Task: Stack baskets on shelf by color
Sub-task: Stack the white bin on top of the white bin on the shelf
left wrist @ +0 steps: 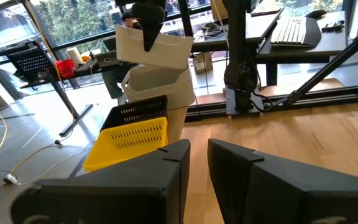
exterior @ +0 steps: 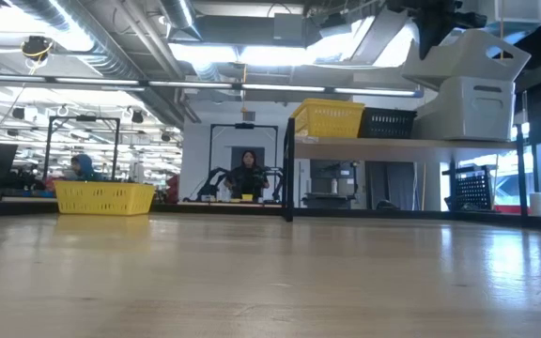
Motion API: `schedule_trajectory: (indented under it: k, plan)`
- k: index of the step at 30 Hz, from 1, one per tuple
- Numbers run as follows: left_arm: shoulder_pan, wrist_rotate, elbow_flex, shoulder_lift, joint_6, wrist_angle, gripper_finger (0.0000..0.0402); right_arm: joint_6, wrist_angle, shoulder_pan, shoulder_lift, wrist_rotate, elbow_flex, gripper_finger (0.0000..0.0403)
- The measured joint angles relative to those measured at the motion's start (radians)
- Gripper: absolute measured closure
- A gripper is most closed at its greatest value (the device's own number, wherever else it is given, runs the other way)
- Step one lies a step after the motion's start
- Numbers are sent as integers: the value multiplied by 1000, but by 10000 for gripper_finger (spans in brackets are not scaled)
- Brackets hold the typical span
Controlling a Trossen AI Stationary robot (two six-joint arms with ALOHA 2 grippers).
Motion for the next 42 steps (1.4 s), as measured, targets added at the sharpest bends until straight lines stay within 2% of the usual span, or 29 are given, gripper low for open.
schedule_trajectory:
  k: [18, 42]
  plan:
    - [0, 0, 0, 0, 0, 0, 353, 4, 1, -21, 2, -1, 0, 403]
    - [0, 0, 0, 0, 3, 0, 353, -58, 0, -35, 59, -60, 0, 403]
